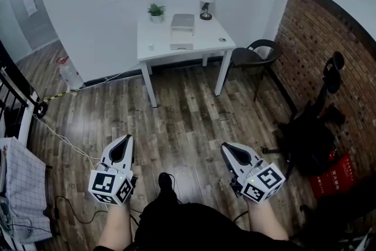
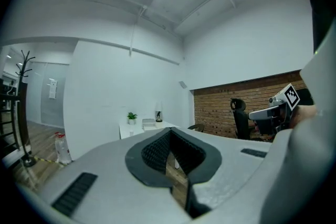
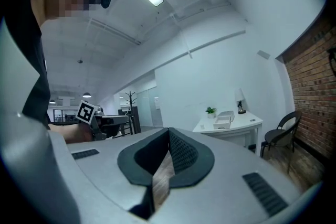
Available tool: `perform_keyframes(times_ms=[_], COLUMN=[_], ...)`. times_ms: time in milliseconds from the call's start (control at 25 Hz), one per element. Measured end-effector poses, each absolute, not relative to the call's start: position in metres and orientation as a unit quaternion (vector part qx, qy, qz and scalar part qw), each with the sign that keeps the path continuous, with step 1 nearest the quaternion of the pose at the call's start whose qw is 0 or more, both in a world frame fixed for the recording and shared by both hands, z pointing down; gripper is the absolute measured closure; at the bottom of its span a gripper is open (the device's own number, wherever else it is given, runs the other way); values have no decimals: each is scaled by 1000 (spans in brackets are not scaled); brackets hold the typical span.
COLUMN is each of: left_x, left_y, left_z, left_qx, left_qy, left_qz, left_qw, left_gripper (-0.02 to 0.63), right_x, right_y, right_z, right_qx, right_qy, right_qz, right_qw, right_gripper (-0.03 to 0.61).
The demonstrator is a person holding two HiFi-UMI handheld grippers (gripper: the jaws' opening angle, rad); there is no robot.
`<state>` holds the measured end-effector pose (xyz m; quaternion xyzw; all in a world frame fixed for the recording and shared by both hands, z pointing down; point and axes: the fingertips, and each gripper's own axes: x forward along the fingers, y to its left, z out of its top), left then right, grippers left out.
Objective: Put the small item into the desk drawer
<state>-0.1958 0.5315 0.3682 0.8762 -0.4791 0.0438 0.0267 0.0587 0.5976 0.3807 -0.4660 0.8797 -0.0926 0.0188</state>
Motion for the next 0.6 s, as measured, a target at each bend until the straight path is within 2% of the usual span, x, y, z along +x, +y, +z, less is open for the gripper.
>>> perform_keyframes(times_ms=[440, 600], left_x=[-231, -246], left_y=[392, 339], left_z=[399, 396], left_qx=[883, 889], left_qy=[-460, -448], left_qz=[66, 78], left_qw=[70, 57], left_gripper=[606, 606], right_x=[-6, -32], right_y=[453, 398], right_z=[406, 404], right_qx=[-439, -434], right_qy=[888, 889], right_qz=[-135, -141], right_qw=[-20, -31], right_gripper=[575, 575])
